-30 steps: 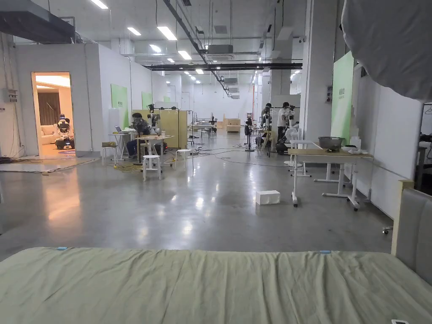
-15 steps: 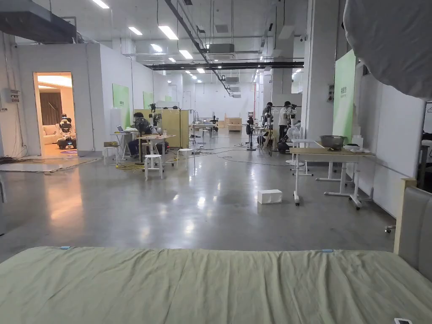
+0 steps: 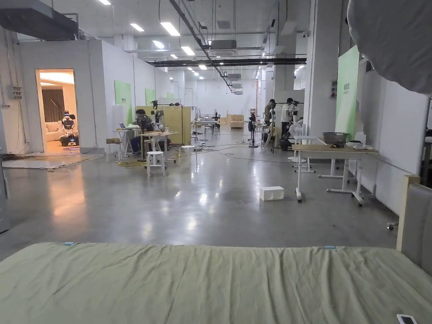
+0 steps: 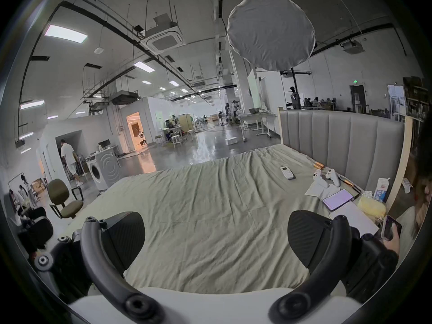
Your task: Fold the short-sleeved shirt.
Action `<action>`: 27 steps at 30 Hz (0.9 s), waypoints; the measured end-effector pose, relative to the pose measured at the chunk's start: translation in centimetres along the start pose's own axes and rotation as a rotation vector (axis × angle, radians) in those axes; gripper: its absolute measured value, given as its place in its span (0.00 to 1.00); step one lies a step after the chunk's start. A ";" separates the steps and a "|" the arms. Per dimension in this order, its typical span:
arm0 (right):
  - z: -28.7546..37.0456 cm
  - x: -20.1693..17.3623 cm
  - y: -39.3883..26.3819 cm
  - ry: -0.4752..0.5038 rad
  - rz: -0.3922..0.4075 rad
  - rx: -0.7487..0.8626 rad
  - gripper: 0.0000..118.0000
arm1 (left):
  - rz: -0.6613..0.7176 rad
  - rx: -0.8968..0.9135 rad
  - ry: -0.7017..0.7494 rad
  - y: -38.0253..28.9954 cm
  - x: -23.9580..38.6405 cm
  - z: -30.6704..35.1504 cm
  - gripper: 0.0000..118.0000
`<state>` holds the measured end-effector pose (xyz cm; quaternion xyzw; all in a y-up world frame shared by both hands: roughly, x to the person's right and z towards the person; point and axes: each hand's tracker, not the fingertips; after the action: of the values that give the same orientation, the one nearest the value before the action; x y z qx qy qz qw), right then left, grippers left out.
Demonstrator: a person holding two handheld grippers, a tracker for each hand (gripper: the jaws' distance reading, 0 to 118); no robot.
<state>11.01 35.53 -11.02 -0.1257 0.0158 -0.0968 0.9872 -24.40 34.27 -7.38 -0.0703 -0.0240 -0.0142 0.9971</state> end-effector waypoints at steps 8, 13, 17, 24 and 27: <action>0.2 -1.0 1.9 -0.113 -0.090 -0.039 1.00 | 0.029 -0.004 -0.019 0.3 -0.1 0.1 1.00; 0.4 -0.6 1.8 -0.140 -0.076 -0.061 1.00 | 0.048 -0.005 -0.022 0.3 -0.2 0.3 1.00; 0.5 -0.8 1.4 -0.132 -0.056 -0.072 1.00 | 0.053 -0.018 -0.025 0.2 -0.1 0.1 1.00; 0.3 -0.9 1.3 -0.113 -0.066 -0.077 1.00 | 0.043 -0.026 -0.029 0.1 0.1 0.0 1.00; 0.6 -1.7 1.0 -0.048 0.004 -0.059 1.00 | 0.047 -0.030 -0.026 0.1 0.2 -0.1 1.00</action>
<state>9.54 36.99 -10.70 -0.1571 -0.0047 -0.0915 0.9833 -24.22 34.34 -7.46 -0.0859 -0.0349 0.0095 0.9956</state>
